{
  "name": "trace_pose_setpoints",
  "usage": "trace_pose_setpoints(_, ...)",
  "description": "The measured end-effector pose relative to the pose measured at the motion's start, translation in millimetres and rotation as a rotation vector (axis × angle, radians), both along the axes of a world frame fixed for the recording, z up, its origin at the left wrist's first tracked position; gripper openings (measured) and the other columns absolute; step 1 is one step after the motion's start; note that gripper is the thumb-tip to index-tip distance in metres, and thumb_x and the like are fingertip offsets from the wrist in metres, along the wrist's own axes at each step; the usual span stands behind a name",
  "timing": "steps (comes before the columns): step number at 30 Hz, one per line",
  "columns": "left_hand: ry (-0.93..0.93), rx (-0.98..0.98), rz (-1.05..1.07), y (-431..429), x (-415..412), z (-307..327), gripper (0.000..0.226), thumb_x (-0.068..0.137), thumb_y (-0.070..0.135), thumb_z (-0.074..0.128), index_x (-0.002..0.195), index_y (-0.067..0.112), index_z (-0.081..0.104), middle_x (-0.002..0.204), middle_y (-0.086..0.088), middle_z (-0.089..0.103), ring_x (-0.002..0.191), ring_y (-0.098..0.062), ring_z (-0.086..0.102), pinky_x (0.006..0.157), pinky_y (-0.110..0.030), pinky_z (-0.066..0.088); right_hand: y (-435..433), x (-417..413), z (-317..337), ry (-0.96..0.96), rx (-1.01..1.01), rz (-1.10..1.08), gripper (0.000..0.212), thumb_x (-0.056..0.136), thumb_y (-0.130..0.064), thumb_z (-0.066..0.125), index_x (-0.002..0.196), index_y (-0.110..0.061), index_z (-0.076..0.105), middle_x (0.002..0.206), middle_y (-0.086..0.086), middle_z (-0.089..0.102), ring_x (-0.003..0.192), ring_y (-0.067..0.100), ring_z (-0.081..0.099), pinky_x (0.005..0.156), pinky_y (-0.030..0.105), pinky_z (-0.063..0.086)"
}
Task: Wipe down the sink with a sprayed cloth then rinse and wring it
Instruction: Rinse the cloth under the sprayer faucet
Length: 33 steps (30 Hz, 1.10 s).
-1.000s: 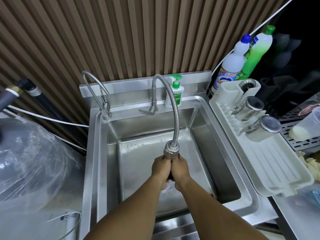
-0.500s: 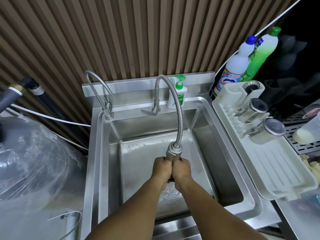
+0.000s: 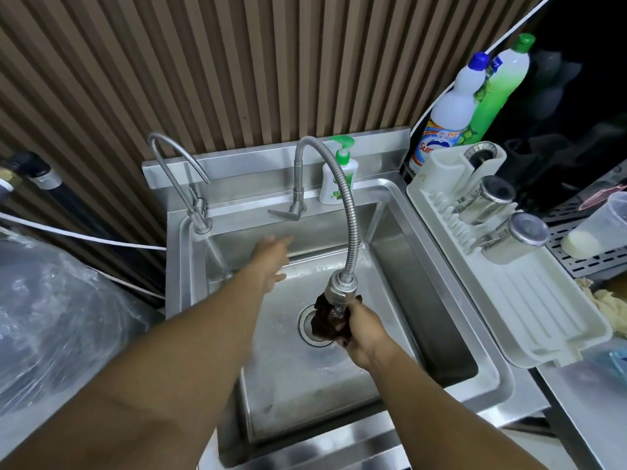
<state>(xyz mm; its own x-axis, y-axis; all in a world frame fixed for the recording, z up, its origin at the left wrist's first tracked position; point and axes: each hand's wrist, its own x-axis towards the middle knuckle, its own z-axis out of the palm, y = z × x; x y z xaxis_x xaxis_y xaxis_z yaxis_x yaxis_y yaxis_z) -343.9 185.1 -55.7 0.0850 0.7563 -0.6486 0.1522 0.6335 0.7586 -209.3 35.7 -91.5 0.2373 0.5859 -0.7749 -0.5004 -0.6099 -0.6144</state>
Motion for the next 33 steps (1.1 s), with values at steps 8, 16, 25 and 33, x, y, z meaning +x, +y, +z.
trace_pose_setpoints(8,-0.160,-0.075,0.134,68.7,2.9,24.5,0.019,0.100,0.026,0.053,0.117,0.024,0.061,0.133,-0.008,0.054,0.121,-0.023,0.055,0.087,-0.050,0.048,-12.7,4.6,0.7,0.066,0.062,-0.087,0.040,0.090,-0.043,0.070,0.113,-0.011,0.068,0.097,0.005,0.078,0.100,0.022,0.071,0.093,0.044,0.057)
trace_pose_setpoints(16,-0.036,0.129,0.171,53.8,14.9,12.3,0.008,0.088,0.017,0.063,0.085,0.024,0.062,0.104,0.007,0.060,0.096,-0.021,0.054,0.081,-0.034,0.044,-23.1,7.3,3.6,0.091,0.075,-0.141,0.035,0.099,-0.037,0.058,0.118,-0.009,0.066,0.093,0.005,0.078,0.089,0.019,0.072,0.099,0.049,0.052)
trace_pose_setpoints(25,0.175,0.551,-0.334,29.6,18.2,9.7,0.026,0.096,0.022,0.050,0.113,0.040,0.055,0.120,0.017,0.064,0.109,-0.017,0.061,0.081,-0.028,0.043,-28.9,13.5,7.3,0.078,0.104,-0.047,0.027,0.101,-0.018,0.056,0.117,0.003,0.063,0.081,0.010,0.072,0.065,0.017,0.065,0.071,0.033,0.056)
trace_pose_setpoints(33,0.319,0.418,-0.403,-56.3,-27.4,-16.8,0.044,0.095,0.005,0.057,0.136,0.022,0.054,0.138,-0.008,0.057,0.086,-0.014,0.061,0.067,-0.025,0.054,-43.7,29.1,18.7,0.039,0.118,0.108,0.022,0.098,-0.009,0.059,0.116,0.003,0.065,0.086,0.016,0.065,0.074,0.025,0.057,0.066,0.034,0.039)
